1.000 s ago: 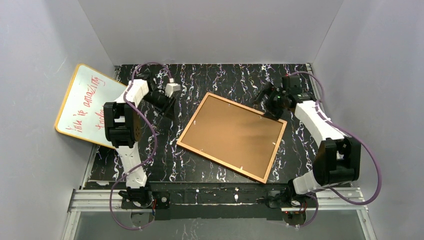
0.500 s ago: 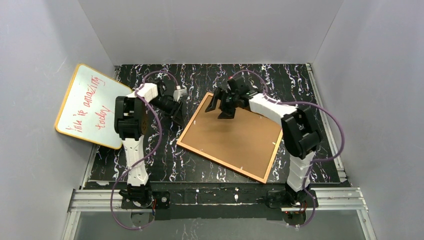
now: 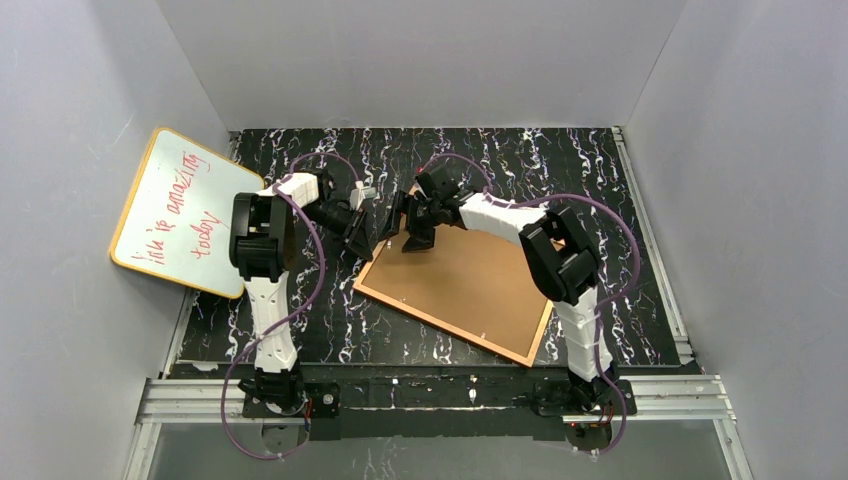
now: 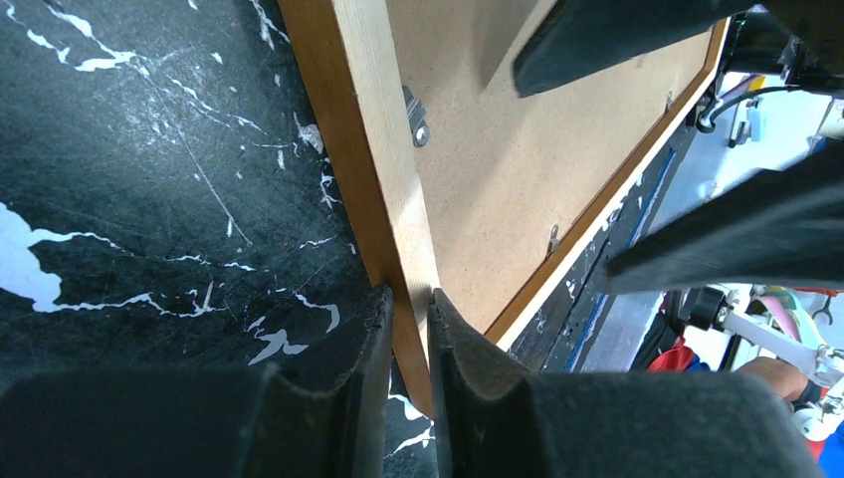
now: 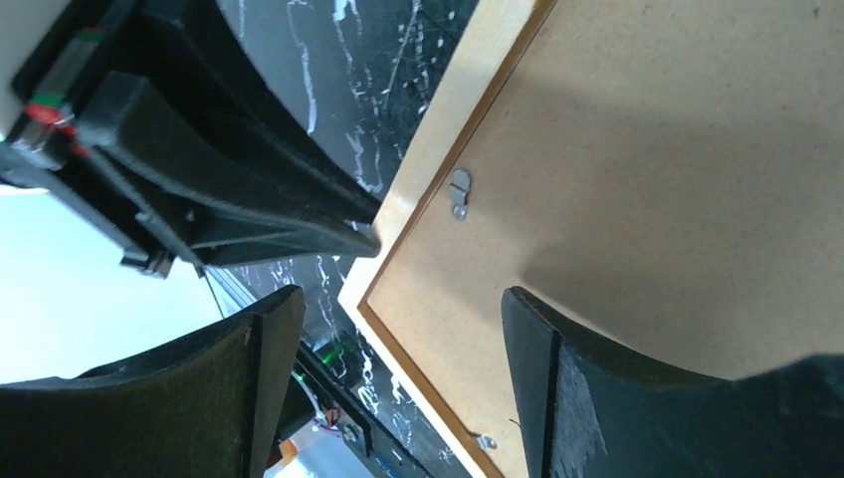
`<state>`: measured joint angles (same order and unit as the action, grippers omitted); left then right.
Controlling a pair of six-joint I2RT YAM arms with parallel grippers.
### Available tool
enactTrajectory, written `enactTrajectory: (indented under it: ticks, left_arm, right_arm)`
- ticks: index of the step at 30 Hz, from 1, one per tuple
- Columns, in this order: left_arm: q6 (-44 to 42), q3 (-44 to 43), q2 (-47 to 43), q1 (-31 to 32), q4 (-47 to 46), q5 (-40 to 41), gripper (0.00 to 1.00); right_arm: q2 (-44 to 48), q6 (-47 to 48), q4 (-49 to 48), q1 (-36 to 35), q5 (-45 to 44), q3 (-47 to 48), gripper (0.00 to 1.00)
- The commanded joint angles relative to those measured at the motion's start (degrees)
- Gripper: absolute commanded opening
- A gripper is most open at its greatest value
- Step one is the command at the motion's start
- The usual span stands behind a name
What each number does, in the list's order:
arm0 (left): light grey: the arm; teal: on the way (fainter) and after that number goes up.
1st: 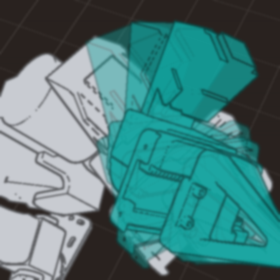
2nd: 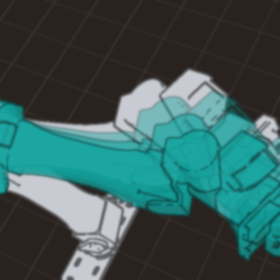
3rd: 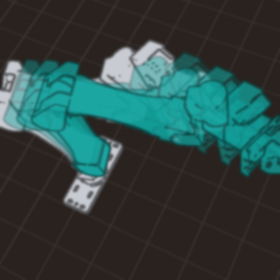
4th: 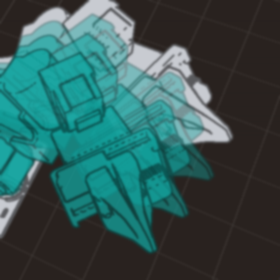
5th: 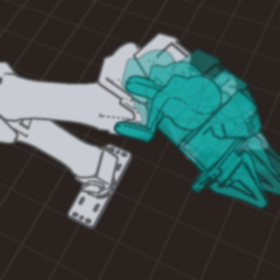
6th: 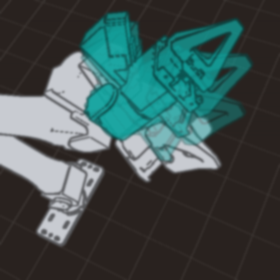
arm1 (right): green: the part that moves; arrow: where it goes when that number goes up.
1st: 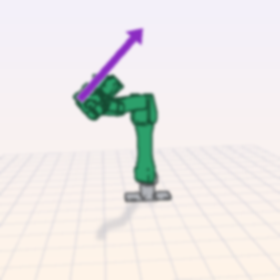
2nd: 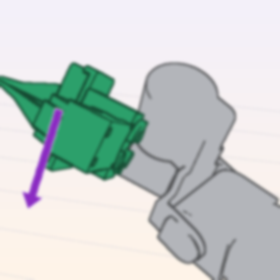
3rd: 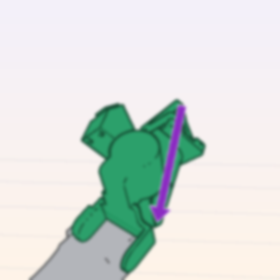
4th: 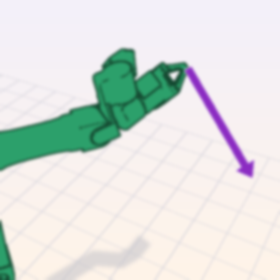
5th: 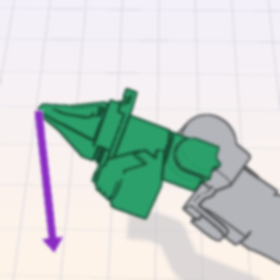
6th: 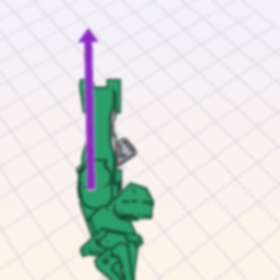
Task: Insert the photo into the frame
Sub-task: Adjust the photo frame at the center of the board, then install the photo frame at the center of the board.
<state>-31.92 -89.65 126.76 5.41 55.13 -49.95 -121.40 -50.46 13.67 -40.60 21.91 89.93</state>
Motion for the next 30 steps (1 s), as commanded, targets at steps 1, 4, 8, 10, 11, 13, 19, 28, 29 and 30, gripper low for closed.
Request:
enactTrajectory:
  ticks: [1, 4, 8, 10, 11, 13, 19, 28, 29, 30]
  left_arm:
    - [0.23, 2.35, -2.45, 0.04, -2.29, 2.53, 0.15]
    - [0.63, 3.36, -2.81, 0.04, -3.13, 2.75, 0.14]
    - [0.63, 3.75, -2.92, 0.04, -3.64, 3.32, 0.13]
    - [0.64, 3.82, -2.92, 0.04, -3.84, 3.39, 0.12]
    - [0.63, 3.93, -2.92, 0.04, -3.89, 3.42, 0.12]
    - [0.63, 3.92, -2.85, 0.04, -3.97, 3.39, 0.12]
    - [0.83, 4.17, -2.78, 0.04, -4.44, 3.55, 0.12]
    - [0.90, 4.43, -2.75, 0.04, -4.86, 3.51, 0.11]
    - [0.90, 4.49, -2.71, 0.04, -4.93, 3.54, 0.11]
    - [0.90, 4.48, -2.63, 0.04, -4.97, 3.59, 0.11]
  right_arm:
    - [-2.60, 0.00, -1.61, -0.12, 0.98, 3.39, 0.80]
    - [-3.91, 0.50, -1.87, -0.15, 0.54, 4.12, 0.78]
    - [-5.17, 0.58, -2.27, -0.17, 0.56, 4.76, 0.76]
    - [-5.82, 0.37, -2.57, -0.16, 0.95, 5.11, 0.75]
    - [-6.09, 0.28, -2.71, -0.16, 1.02, 5.35, 0.75]
    - [-6.73, 0.27, -2.79, -0.23, 1.19, 5.95, 0.74]
    - [-8.73, 0.04, -2.86, -0.20, 1.73, 8.07, 0.72]
    - [-10.63, -1.30, -4.08, -0.31, 3.26, 9.50, 0.70]
    - [-10.83, -1.38, -4.08, -0.36, 3.38, 9.74, 0.70]
    - [-11.01, -1.40, -4.07, -0.47, 3.50, 9.96, 0.70]
